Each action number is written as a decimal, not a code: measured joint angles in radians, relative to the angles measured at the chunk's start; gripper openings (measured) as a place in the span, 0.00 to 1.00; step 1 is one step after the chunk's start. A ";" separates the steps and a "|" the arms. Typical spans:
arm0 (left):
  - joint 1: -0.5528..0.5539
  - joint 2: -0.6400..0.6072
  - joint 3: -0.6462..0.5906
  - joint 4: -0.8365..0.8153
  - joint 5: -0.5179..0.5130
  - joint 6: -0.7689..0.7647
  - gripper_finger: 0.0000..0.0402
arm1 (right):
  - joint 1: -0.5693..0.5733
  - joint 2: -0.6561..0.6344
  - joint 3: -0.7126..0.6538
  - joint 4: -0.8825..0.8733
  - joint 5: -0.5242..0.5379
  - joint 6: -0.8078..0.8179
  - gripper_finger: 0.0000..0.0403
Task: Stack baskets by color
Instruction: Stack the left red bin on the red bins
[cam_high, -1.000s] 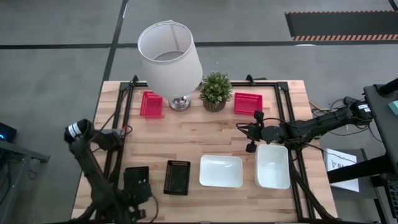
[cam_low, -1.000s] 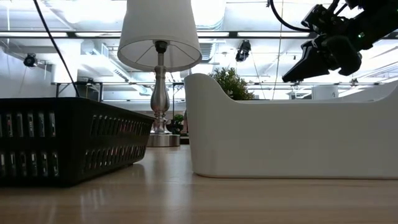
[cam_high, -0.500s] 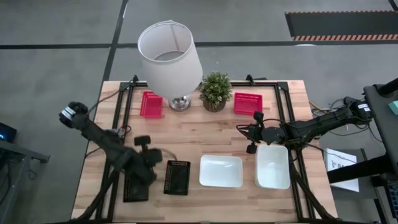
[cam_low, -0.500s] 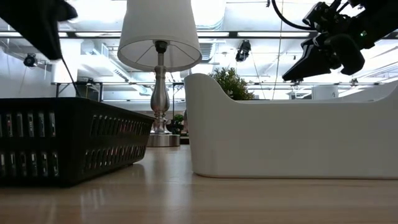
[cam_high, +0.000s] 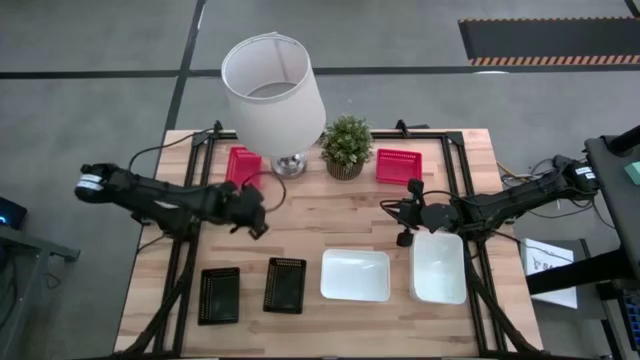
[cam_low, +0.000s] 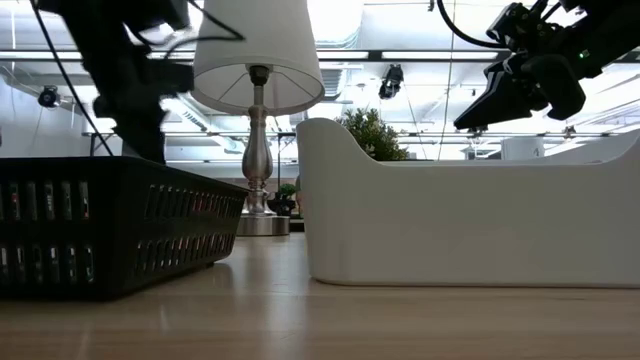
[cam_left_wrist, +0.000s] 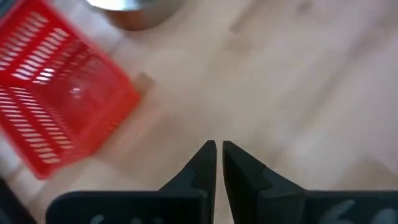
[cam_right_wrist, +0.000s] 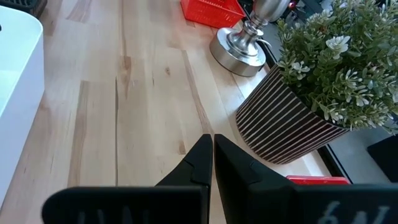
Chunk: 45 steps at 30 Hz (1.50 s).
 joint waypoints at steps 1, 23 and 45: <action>0.031 0.005 -0.001 0.002 -0.001 0.023 0.03 | 0.000 0.000 0.000 0.000 0.000 0.000 0.02; 0.239 0.017 -0.003 -0.007 0.000 0.779 0.28 | 0.000 0.000 0.000 0.000 0.000 0.008 0.02; 0.251 -0.040 -0.204 0.155 -0.153 1.010 0.33 | 0.000 0.000 0.000 -0.001 0.000 -0.010 0.02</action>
